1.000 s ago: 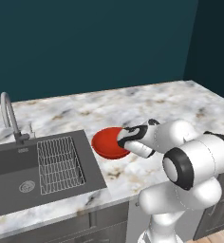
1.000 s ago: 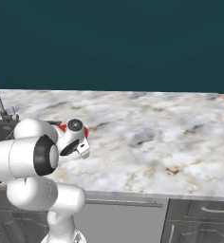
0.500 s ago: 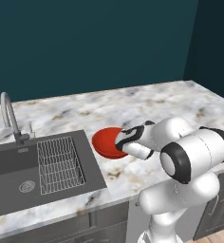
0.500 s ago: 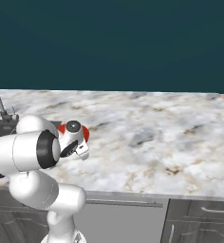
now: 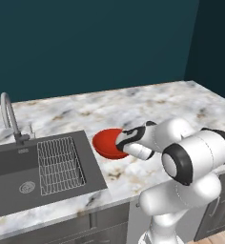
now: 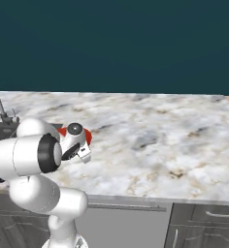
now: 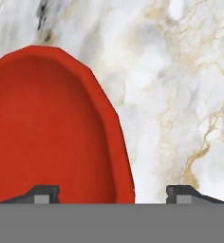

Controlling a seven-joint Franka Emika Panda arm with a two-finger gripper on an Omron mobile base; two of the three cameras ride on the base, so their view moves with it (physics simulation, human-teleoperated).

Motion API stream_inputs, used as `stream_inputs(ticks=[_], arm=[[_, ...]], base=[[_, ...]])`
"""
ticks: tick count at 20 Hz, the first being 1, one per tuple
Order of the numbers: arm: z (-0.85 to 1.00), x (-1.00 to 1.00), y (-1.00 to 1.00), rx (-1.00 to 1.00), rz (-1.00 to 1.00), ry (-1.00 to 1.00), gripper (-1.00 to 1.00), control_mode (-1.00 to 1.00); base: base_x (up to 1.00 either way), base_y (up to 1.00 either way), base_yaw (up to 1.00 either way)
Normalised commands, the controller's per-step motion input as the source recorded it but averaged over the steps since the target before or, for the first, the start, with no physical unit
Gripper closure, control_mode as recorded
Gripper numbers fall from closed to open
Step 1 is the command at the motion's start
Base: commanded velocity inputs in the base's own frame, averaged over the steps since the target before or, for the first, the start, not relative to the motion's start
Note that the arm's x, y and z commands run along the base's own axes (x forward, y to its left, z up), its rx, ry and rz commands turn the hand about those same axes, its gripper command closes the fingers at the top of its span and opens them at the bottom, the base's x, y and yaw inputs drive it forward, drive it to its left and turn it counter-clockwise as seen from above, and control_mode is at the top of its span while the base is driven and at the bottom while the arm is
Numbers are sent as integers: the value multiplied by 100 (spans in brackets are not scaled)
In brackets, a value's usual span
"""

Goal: Pick the cup and bowl from the counter and place them on the counter next to the sink.

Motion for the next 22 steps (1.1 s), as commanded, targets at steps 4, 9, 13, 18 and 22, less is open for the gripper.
stream_inputs(ticks=[4, 9, 13, 18, 22], arm=[[30, -15, 0, 0, 0, -9, -100, -100], [53, -31, 0, 1, 1, -9, -100, -100], [51, -30, 0, 0, 15, 0, -100, -100], [74, -18, 8, 0, 30, 11, -100, -100], [66, -22, 2, 0, 34, 11, -100, -100]], base=[[0, 0, 0], [0, 0, 0], [0, 0, 0], [0, 0, 0], [0, 0, 0]])
